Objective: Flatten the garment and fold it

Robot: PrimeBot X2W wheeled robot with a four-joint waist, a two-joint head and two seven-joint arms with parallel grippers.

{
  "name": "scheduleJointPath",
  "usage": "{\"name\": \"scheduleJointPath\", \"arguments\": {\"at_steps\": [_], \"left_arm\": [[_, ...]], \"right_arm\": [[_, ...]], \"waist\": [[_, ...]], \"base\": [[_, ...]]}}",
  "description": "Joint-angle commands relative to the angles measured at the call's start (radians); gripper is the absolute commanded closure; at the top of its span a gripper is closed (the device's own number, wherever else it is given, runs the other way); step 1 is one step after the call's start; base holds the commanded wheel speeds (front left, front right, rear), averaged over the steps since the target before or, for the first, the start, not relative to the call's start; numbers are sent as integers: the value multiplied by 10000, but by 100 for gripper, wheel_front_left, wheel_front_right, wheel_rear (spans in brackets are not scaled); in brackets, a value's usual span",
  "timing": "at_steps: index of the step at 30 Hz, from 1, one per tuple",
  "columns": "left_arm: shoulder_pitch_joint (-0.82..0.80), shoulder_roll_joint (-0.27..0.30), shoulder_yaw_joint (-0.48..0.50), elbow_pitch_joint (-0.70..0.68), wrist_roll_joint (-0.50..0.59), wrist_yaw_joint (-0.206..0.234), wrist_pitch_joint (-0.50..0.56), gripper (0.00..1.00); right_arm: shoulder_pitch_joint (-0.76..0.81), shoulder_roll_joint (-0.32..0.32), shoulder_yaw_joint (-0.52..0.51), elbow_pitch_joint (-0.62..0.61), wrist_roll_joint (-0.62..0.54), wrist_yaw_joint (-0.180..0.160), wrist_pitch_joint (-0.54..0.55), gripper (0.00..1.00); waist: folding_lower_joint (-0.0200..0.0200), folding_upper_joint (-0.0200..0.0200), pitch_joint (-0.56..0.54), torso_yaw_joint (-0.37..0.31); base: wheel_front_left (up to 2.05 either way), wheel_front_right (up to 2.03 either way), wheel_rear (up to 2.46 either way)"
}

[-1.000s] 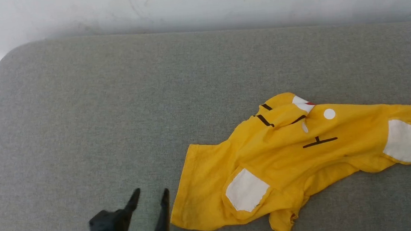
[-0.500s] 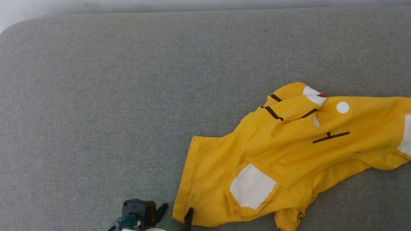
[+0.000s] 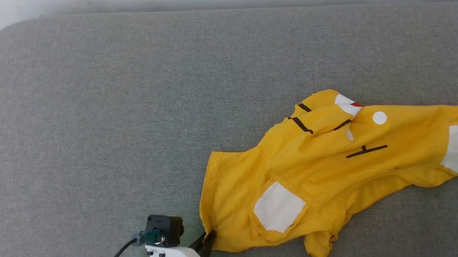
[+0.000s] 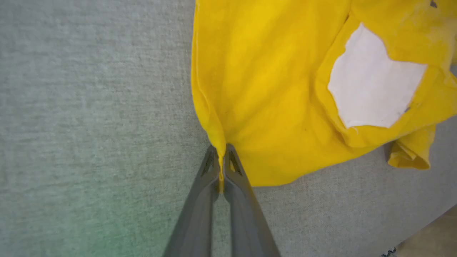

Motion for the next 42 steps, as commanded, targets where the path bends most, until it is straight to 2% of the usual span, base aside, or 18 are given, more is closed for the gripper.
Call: {"name": "scheduleJointPath", "arguments": {"at_steps": [1, 6, 13, 22, 27, 34, 39, 42], "left_arm": [[186, -178, -194, 434, -105, -18, 150, 100], [125, -402, 287, 264, -139, 417, -640, 100], [498, -508, 1634, -661, -425, 1305, -1808, 100], [1843, 208, 4059, -1676, -793, 2373, -2308, 100], [2014, 260, 4255, -1912, -941, 2365, -2371, 100], [1724, 96, 3798, -1924, -937, 2251, -2371, 100], [1489, 58, 3561, -1892, -877, 2211, -2362, 100], [1318, 50, 3430, -1877, -855, 2175, -2338, 100]], "right_arm": [[-136, 30, 28, 48, 67, -7, 2, 0], [-133, 30, 26, 190, 118, -7, -52, 0], [-71, 30, 23, 333, 125, -7, -102, 0], [123, 30, 47, 227, 21, -7, 160, 0], [239, 30, 13, 96, -205, -7, 794, 0], [215, 30, 18, -230, -1395, -7, 3236, 0], [-337, 30, 173, 373, -1623, -7, 4562, 0], [-717, 30, 231, 843, -1576, -7, 4892, 0]], "waist": [[0, 0, -13, -8], [0, 0, -122, 20], [0, 0, -466, 184], [0, 0, -762, 430], [0, 0, -771, 484], [0, 0, -618, 320], [0, 0, -425, 247], [0, 0, -292, 320]], "base": [[0, 0, 0], [0, 0, 0], [0, 0, 0], [0, 0, 0], [0, 0, 0], [0, 0, 0], [0, 0, 0], [0, 0, 0]]}}
